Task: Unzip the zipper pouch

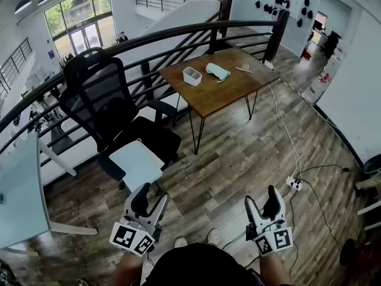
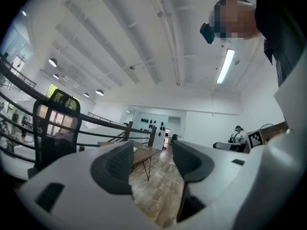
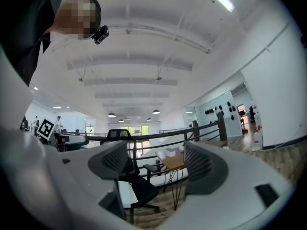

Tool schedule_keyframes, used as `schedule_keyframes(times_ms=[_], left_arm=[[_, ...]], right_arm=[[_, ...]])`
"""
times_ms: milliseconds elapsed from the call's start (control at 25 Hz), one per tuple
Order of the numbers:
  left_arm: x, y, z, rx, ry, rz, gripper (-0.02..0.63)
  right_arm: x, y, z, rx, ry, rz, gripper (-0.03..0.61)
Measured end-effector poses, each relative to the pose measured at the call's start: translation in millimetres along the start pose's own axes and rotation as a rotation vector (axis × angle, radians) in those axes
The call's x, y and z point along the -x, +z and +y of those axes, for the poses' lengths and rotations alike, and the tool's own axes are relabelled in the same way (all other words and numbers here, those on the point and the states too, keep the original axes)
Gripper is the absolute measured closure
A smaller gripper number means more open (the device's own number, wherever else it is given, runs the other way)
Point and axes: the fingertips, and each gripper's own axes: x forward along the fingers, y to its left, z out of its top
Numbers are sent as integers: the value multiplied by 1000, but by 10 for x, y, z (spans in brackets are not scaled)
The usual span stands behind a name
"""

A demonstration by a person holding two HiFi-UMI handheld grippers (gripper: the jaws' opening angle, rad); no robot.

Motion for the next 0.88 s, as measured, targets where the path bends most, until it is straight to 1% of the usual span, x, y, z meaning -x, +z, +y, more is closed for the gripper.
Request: schedule_keyframes(times_ms=[280, 400, 560, 680, 880], left_arm=[[23, -85, -1, 16, -50, 19, 367], [32, -105, 49, 33, -51, 18, 368], [-30, -91, 175, 27, -34, 21, 368], [-119, -25, 287, 15, -3, 5, 370], [-357, 77, 390, -43, 27, 3, 368]], right_arm=[[119, -82, 122, 2, -50, 22, 227], [114, -116, 110, 23, -63, 36, 227], [-79, -184, -2, 29, -78, 65, 225], [-324, -232, -77, 38, -51, 76, 230], [-807, -269, -231, -4, 20, 61, 241]])
